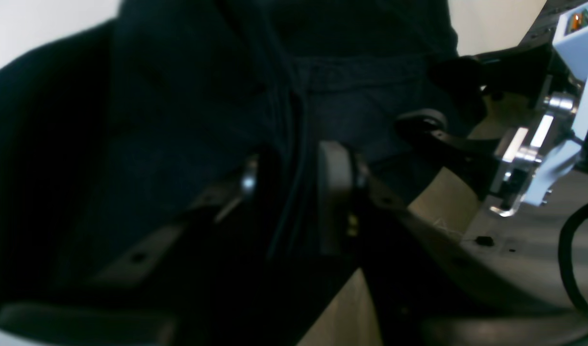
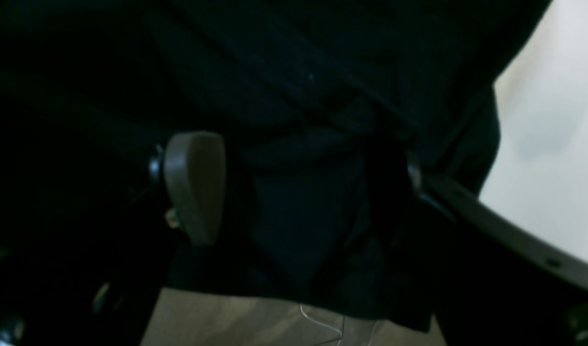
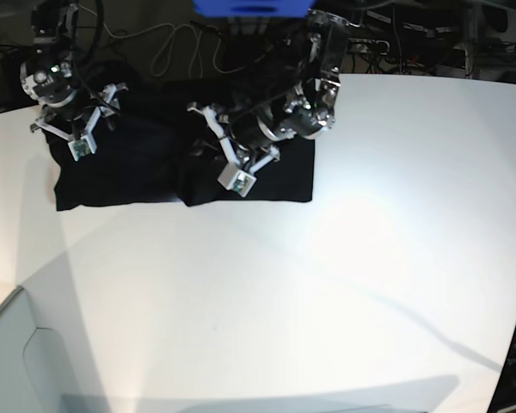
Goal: Fold the T-shirt properly
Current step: 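Release the folded end with the left gripper and lift away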
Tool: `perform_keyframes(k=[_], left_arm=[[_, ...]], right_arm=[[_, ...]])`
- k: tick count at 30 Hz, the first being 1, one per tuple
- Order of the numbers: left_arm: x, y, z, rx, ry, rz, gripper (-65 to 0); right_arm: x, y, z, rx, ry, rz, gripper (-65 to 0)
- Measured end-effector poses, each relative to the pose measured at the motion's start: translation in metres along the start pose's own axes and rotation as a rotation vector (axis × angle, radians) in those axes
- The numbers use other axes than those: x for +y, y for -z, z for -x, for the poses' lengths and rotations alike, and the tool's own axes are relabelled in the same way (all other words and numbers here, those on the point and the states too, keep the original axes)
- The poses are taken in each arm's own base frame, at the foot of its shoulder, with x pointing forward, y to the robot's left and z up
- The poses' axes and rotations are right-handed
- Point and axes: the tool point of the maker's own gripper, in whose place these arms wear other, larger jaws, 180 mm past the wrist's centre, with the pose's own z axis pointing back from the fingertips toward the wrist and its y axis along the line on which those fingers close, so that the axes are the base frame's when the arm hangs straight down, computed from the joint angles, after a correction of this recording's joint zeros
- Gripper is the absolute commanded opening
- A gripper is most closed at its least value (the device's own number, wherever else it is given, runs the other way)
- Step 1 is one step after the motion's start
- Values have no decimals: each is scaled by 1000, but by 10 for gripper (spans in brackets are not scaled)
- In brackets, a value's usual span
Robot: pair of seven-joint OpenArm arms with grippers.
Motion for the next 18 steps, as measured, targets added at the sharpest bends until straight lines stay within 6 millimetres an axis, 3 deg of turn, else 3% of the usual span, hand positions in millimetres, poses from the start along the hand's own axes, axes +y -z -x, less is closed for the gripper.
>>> perform_keyframes(k=[3, 10, 12, 15, 18], left_arm=[[-2, -5, -3, -15, 8, -1, -467], [-19, -41, -41, -169, 31, 46, -466], [2, -53, -37, -180, 11, -9, -466], [46, -75, -16, -147, -47, -114, -466], [86, -105, -13, -187, -121, -196, -466]], right_arm=[[0, 0, 0, 0, 0, 0, -210], [0, 0, 0, 0, 0, 0, -210], [0, 0, 0, -1, -1, 1, -210], [-2, -5, -7, -14, -14, 12, -204], [-8, -21, -33, -93, -36, 48, -186]])
